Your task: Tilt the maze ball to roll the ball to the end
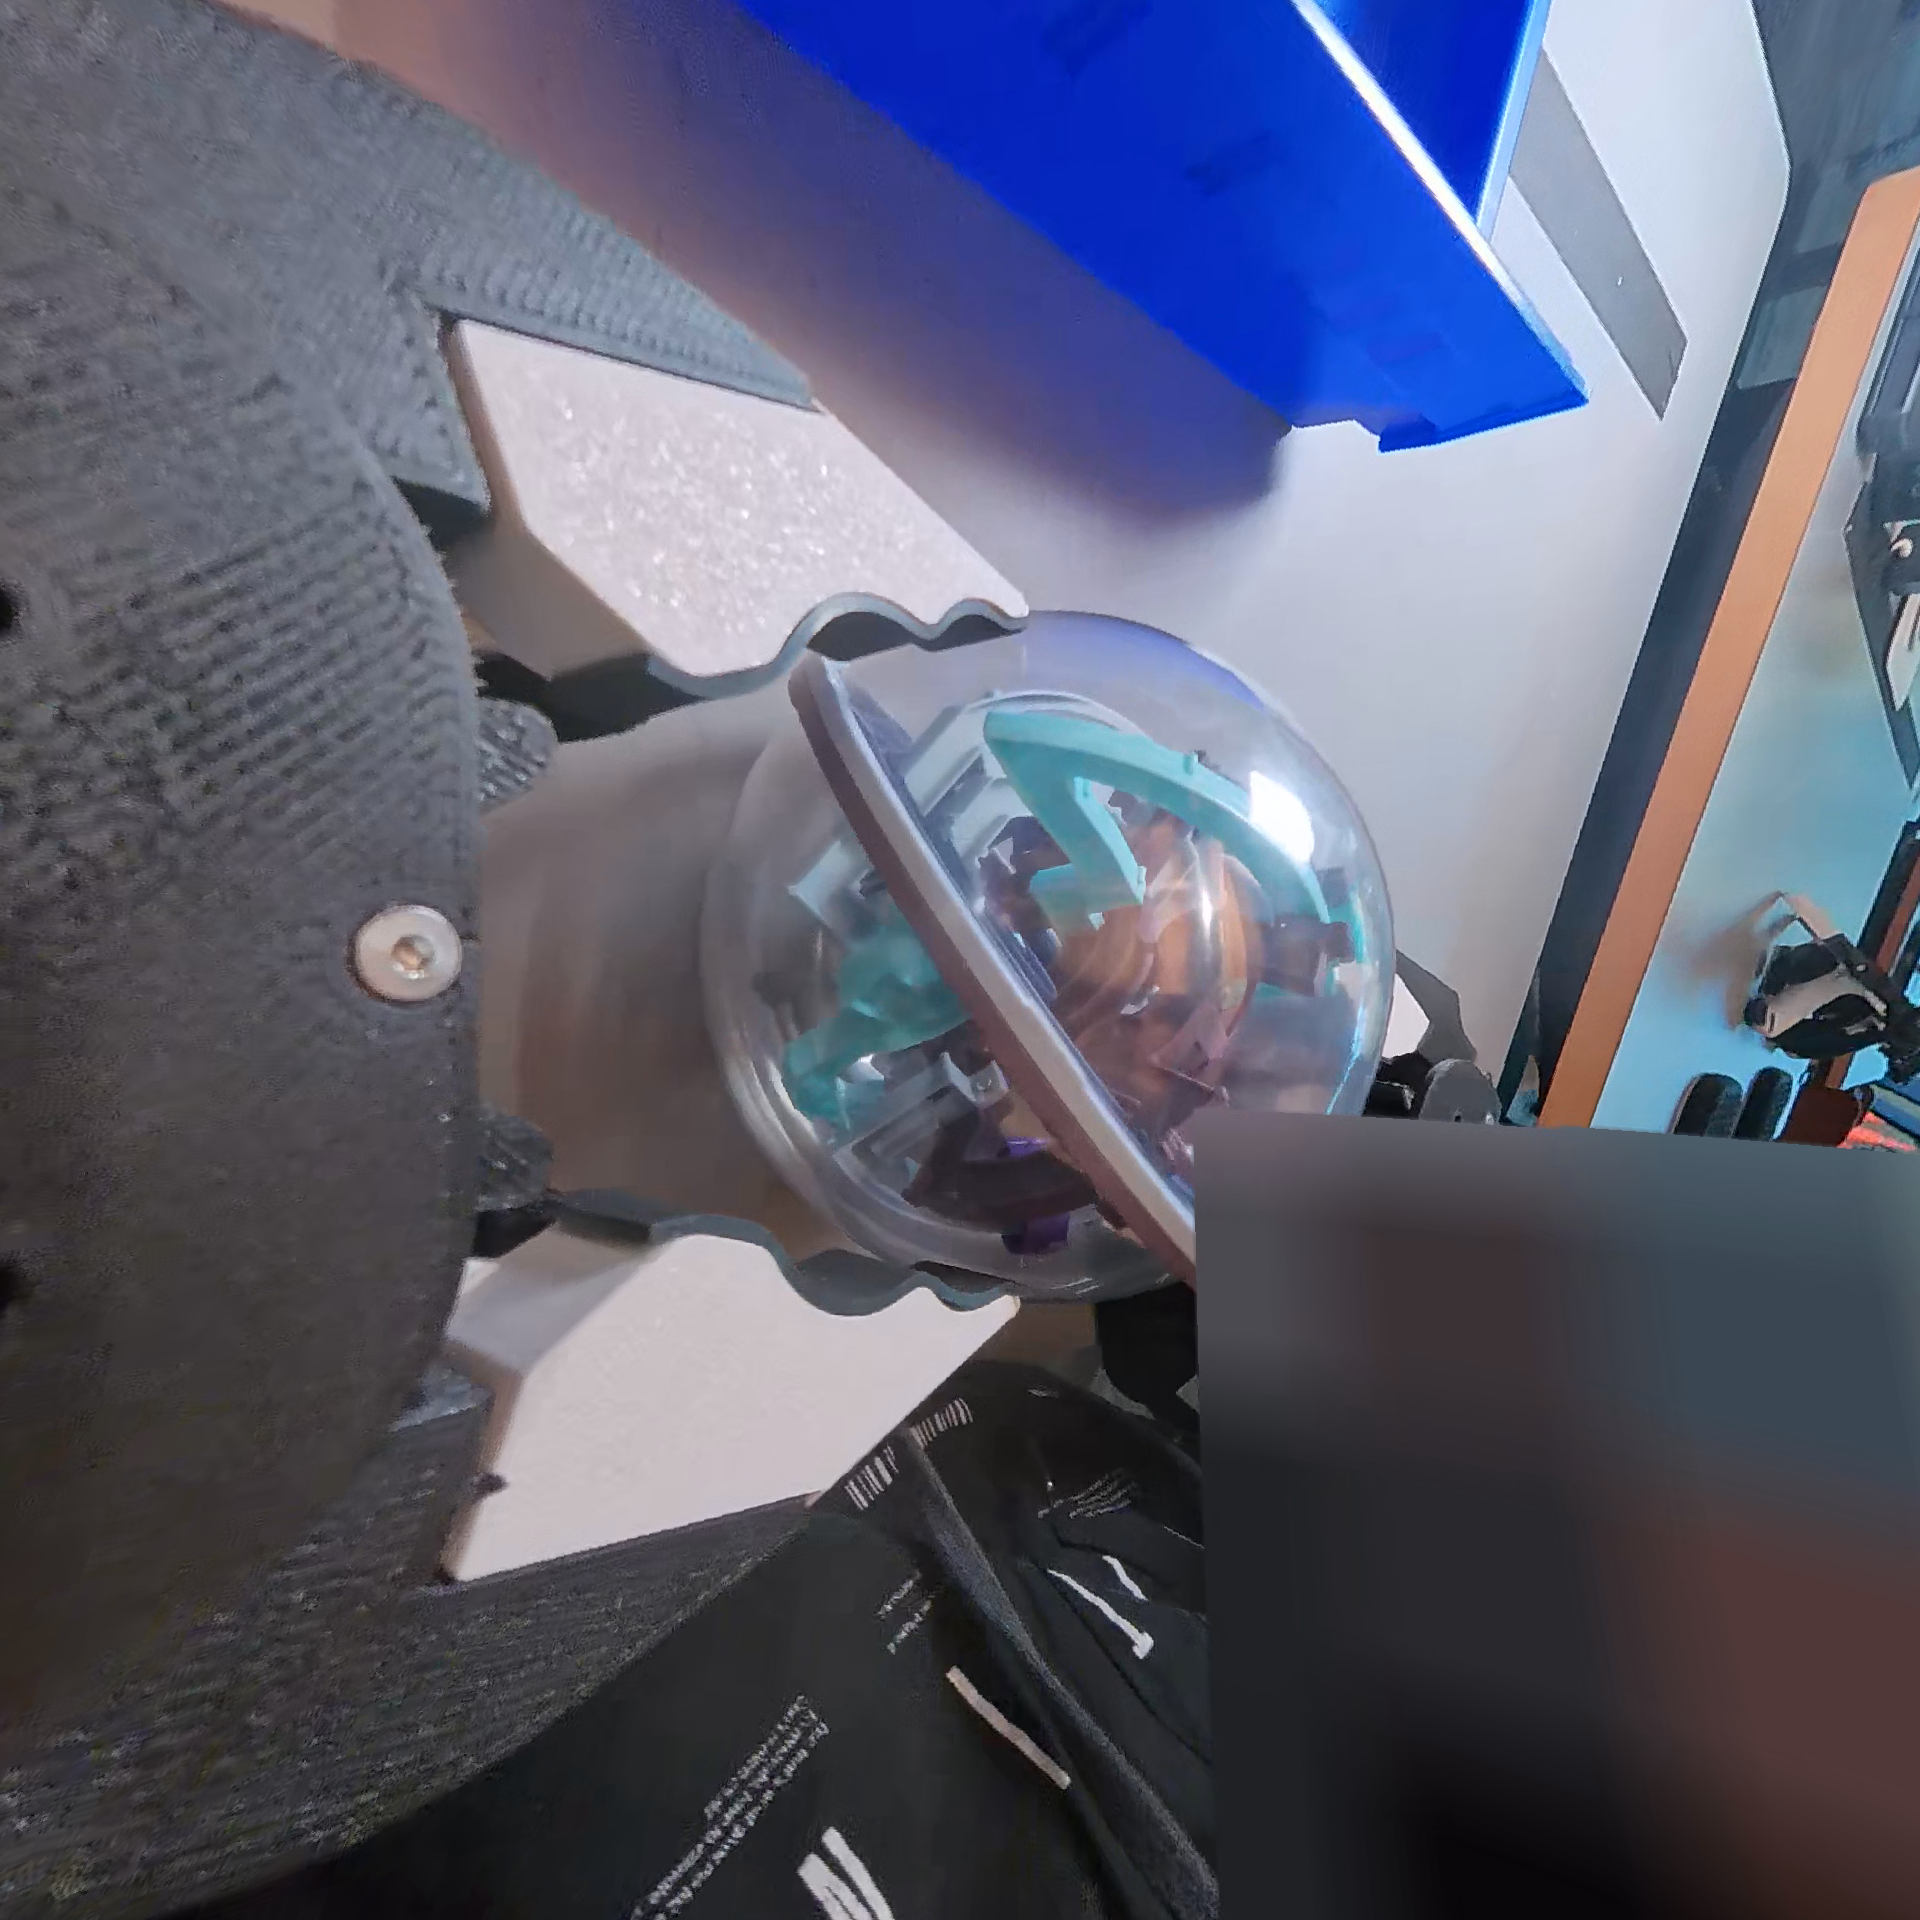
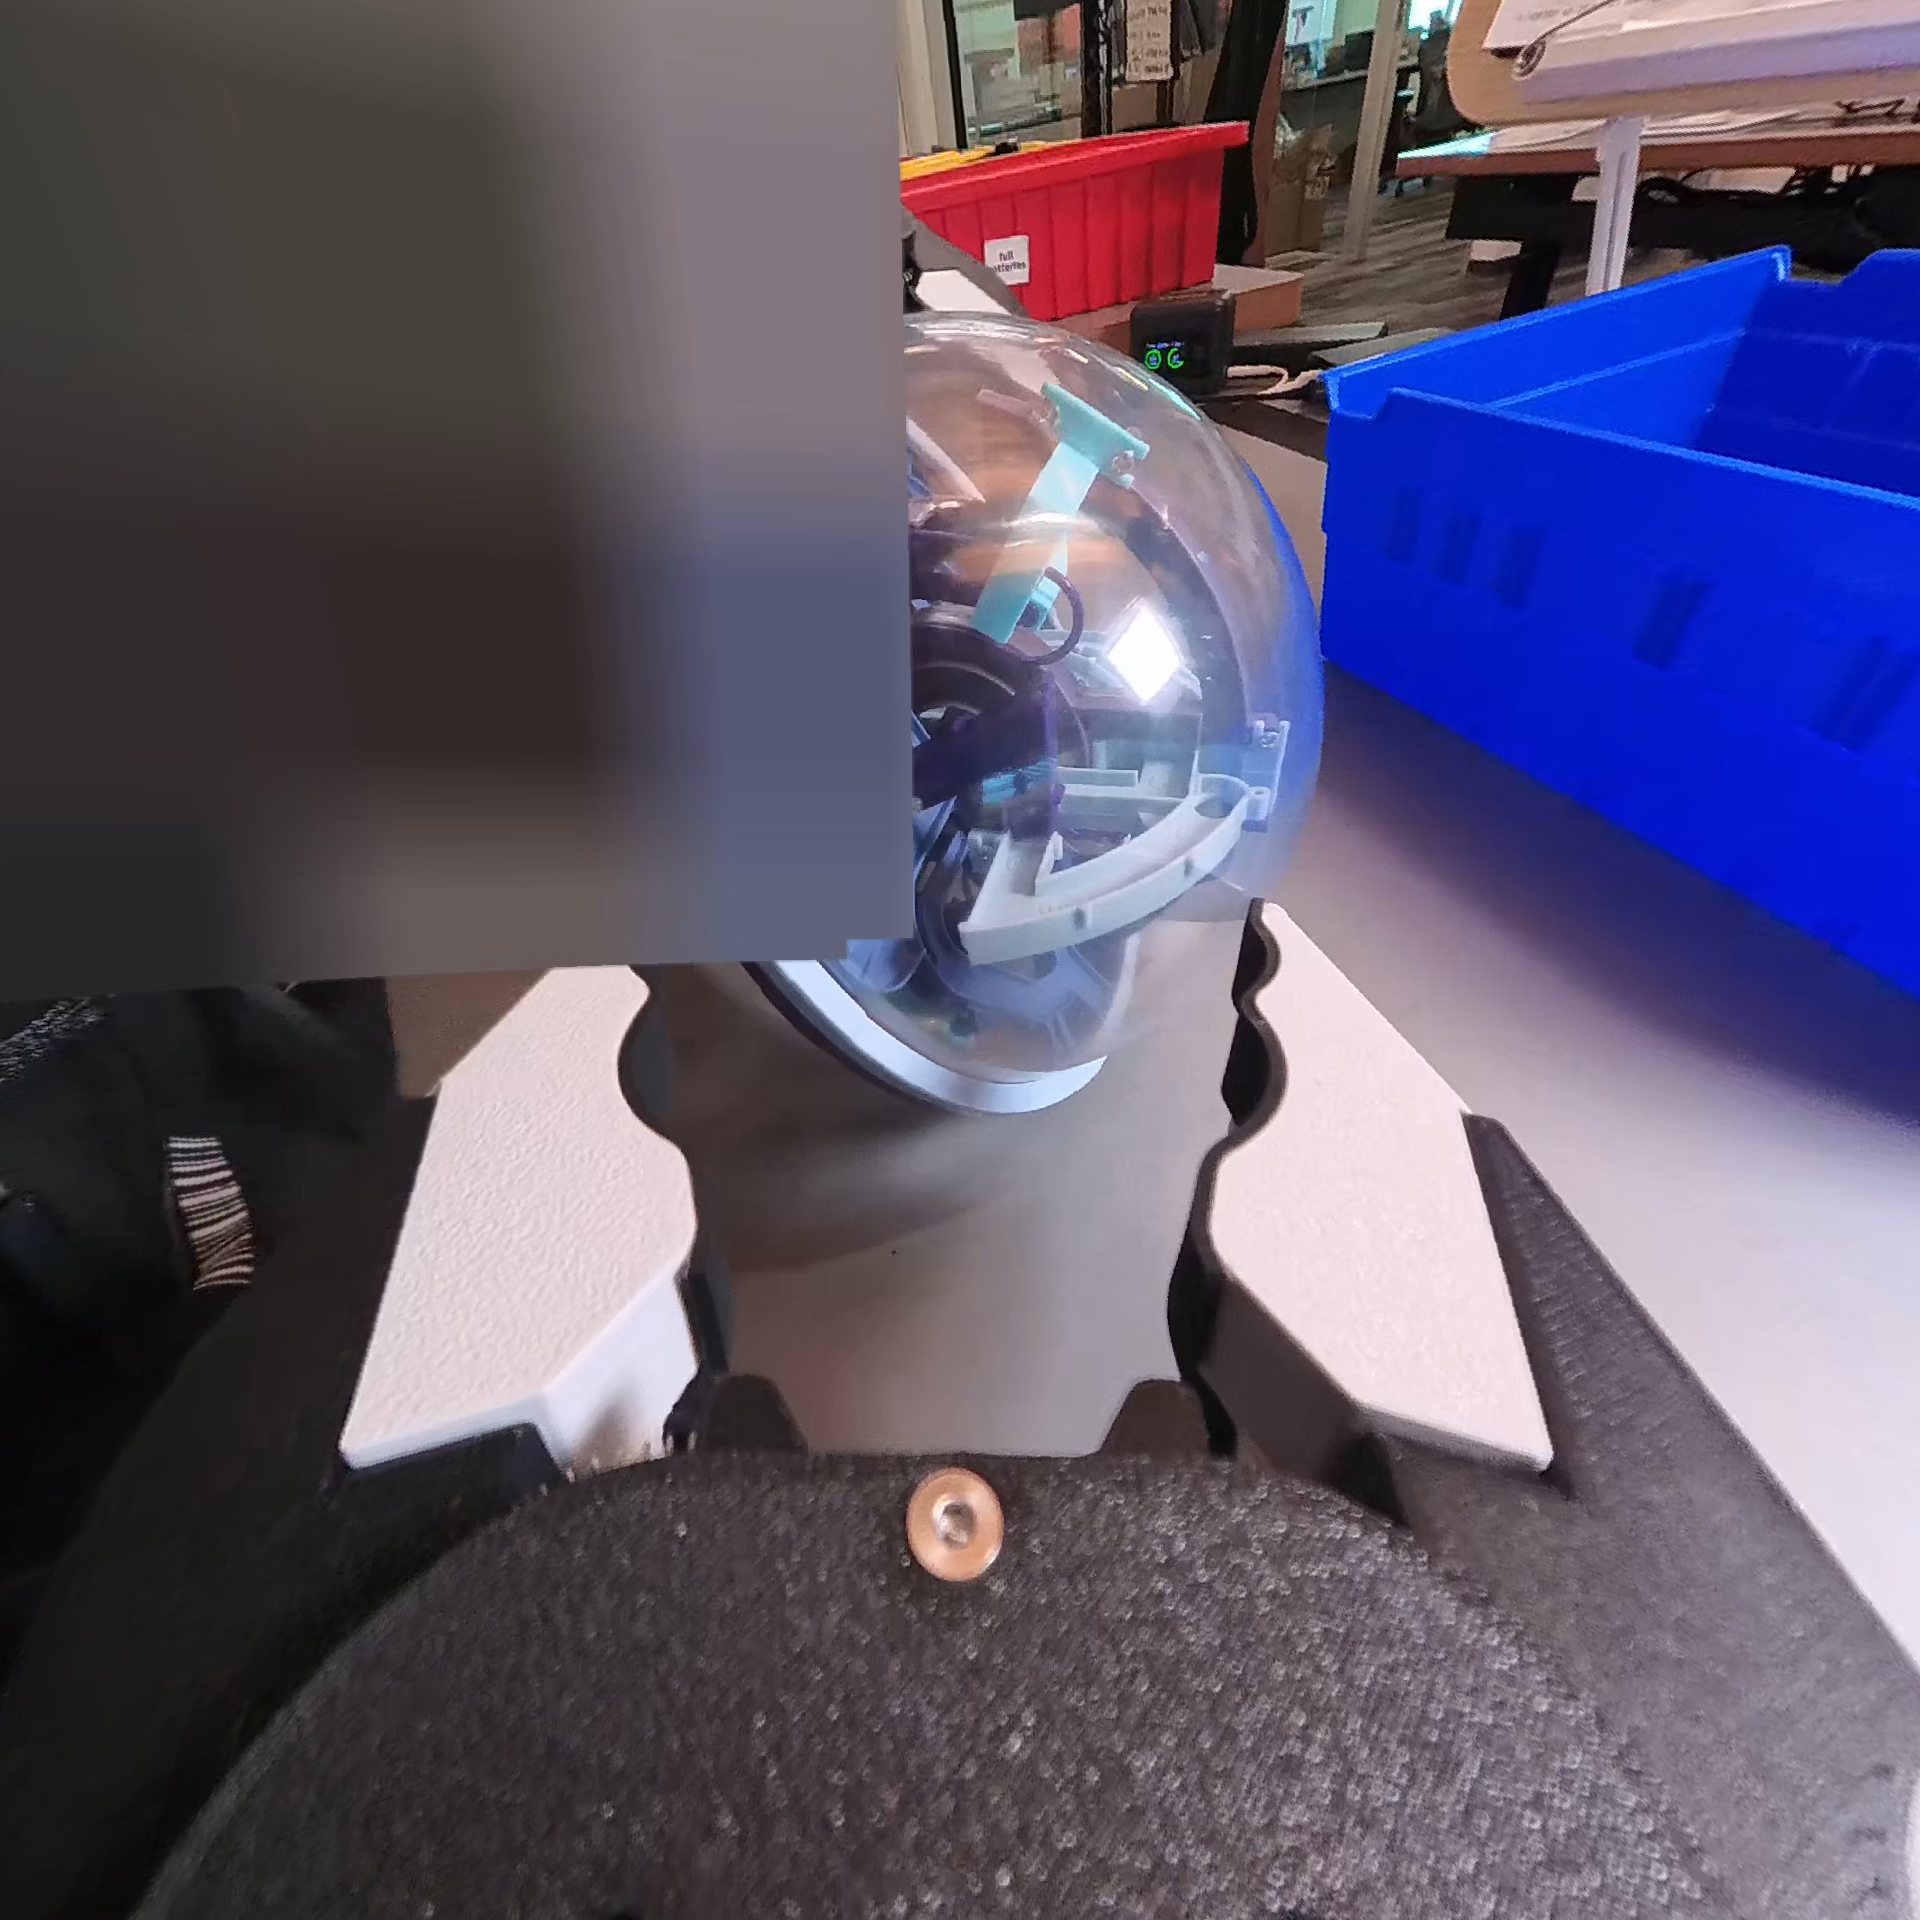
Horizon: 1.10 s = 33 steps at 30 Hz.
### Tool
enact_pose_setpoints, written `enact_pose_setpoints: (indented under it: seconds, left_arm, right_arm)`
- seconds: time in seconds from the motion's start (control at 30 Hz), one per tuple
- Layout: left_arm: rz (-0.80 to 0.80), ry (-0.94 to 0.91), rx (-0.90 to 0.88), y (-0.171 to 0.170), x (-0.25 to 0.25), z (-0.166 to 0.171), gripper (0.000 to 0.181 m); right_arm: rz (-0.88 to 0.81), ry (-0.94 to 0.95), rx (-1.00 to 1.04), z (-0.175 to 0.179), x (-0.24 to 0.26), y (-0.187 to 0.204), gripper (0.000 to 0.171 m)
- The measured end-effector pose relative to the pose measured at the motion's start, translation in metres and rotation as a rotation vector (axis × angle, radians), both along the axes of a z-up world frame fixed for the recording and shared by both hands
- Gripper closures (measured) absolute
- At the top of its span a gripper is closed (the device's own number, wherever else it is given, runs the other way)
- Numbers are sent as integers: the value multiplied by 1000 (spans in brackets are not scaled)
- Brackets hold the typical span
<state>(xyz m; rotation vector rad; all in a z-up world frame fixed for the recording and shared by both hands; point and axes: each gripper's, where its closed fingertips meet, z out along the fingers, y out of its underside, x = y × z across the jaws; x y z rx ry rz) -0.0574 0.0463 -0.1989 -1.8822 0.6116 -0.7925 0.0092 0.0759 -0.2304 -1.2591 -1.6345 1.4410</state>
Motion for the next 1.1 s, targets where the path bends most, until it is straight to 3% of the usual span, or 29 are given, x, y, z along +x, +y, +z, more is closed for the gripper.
enact_pose_setpoints:
  seconds: [0.03,0.53,0.77,0.83,1.1]
  left_arm:
    - [-6,1,-8,0,0,0,64]
    - [-30,53,-47,7,2,3,64]
    - [301,218,-86,2,-12,22,81]
    - [327,244,-143,-4,-2,22,87]
    - [318,215,-155,3,18,17,61]
  right_arm:
    - [-2,-1,7,0,0,0,64]
    - [-28,-23,47,-4,0,2,64]
    - [-51,-28,35,-3,1,3,68]
    - [-47,-26,21,-2,2,1,70]
    - [-33,-33,26,-1,5,-6,70]
